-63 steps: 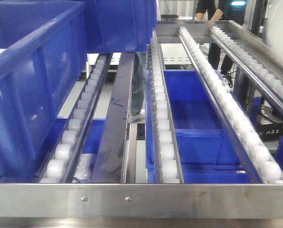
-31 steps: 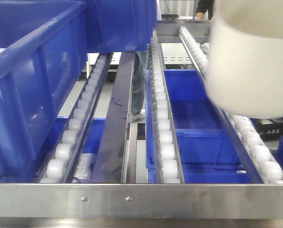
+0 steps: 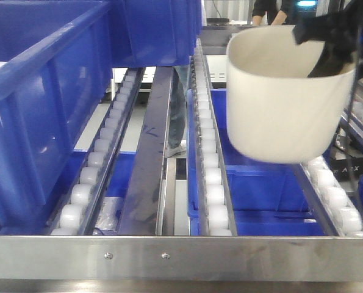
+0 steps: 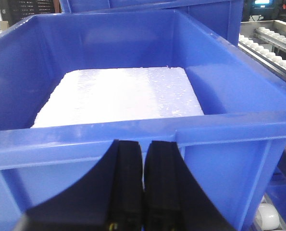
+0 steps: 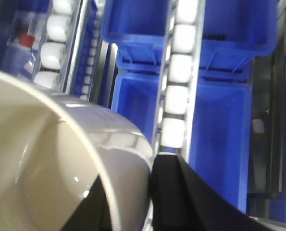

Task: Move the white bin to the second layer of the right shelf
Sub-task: 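Lower the held white bin onto the roller shelf layer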

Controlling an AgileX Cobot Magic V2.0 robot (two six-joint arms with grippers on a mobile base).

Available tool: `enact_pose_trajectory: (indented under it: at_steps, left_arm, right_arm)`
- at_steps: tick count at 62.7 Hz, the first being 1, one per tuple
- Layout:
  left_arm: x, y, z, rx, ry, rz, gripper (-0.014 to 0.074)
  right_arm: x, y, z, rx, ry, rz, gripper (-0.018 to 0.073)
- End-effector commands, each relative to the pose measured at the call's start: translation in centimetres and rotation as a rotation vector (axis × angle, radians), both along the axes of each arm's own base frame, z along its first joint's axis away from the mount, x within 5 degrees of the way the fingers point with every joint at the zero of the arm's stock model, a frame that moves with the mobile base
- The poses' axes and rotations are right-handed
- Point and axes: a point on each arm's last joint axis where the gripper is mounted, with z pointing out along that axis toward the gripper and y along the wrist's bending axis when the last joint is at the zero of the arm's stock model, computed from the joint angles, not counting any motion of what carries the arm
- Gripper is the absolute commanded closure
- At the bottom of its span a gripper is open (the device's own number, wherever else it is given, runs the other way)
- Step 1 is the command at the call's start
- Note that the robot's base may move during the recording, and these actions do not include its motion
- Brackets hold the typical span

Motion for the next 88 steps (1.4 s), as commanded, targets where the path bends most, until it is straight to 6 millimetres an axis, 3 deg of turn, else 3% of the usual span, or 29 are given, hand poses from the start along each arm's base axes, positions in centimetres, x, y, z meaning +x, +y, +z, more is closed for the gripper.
enact_pose_trajectory:
  at_steps: [1,36,88]
  left_arm:
    - [0.0,0.0,-0.4,-0.019,-0.06,0.005,0.0512]
    - [0.0,0.0,-0.4,-0.019,-0.06,0.005,0.0512]
    - [0.0,0.0,-0.4,-0.019,-0.06,0.005,0.0512]
  right_arm:
    - [0.7,0.1,2.3,0.028,-0.127,-0.003,0.0503]
    - [2.1,0.4,-0.8,0.008,-0.039,-0.003,0.0503]
    - [2.8,0.6,-2.7,-0.003,0.008,-0.003,0.0503]
